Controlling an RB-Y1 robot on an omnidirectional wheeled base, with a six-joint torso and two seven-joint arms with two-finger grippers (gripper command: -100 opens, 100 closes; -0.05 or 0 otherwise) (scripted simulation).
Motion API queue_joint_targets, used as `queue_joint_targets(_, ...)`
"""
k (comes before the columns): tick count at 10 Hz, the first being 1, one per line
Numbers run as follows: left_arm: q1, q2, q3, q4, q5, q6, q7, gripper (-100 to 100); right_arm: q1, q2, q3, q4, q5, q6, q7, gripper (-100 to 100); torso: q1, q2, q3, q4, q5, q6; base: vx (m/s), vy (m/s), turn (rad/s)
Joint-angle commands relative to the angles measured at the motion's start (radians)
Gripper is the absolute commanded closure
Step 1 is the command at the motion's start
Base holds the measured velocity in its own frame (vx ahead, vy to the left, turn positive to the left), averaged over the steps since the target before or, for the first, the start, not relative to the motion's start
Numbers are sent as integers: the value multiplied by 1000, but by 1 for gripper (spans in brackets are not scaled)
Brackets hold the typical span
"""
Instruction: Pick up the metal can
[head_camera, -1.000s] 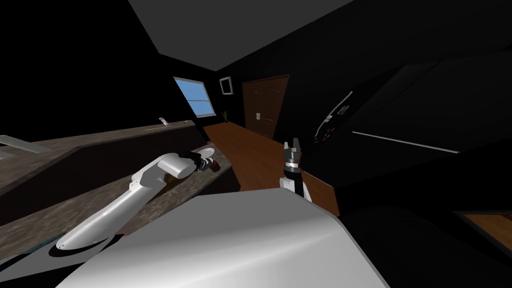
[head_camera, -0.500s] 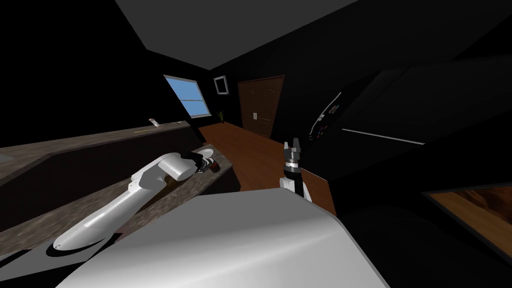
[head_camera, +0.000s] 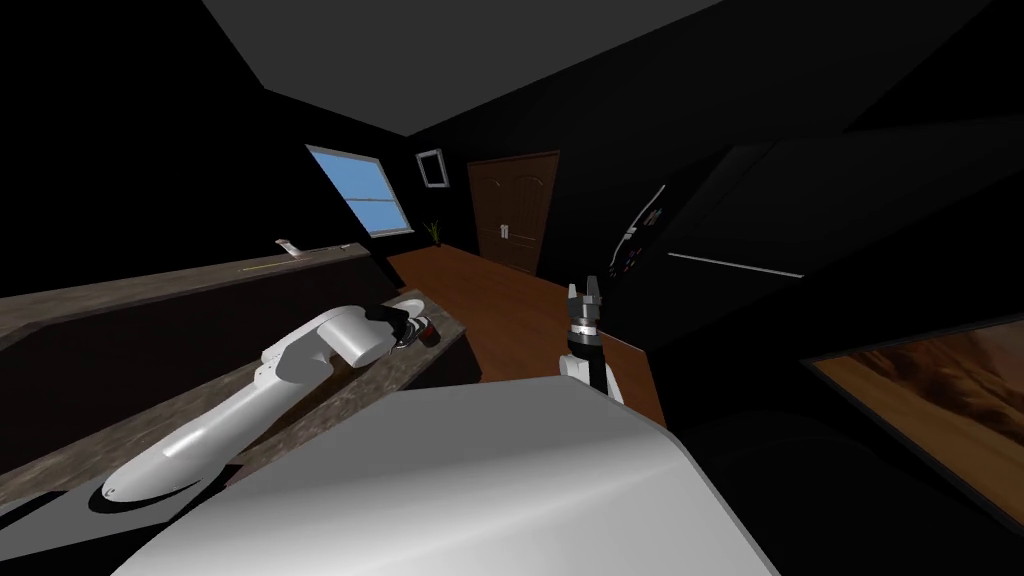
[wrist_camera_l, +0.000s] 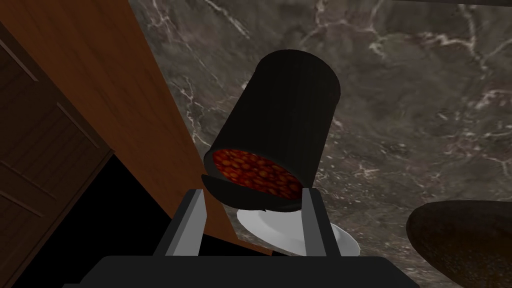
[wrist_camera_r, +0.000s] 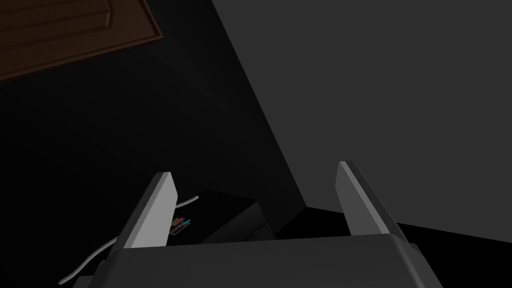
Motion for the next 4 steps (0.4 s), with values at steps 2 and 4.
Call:
queue_joint_targets(2, -4, 11, -16, -25, -11, 22, 55, 100, 0, 0, 0, 0, 0, 0, 0, 0, 0, 0, 0, 0, 0, 0, -30, 52, -83)
queue_joint_targets(4, -2, 10, -14, -24, -10, 20, 49, 0, 0, 0, 0, 0, 0, 0, 0, 0, -2, -1, 0, 0, -1, 0, -5, 4, -10)
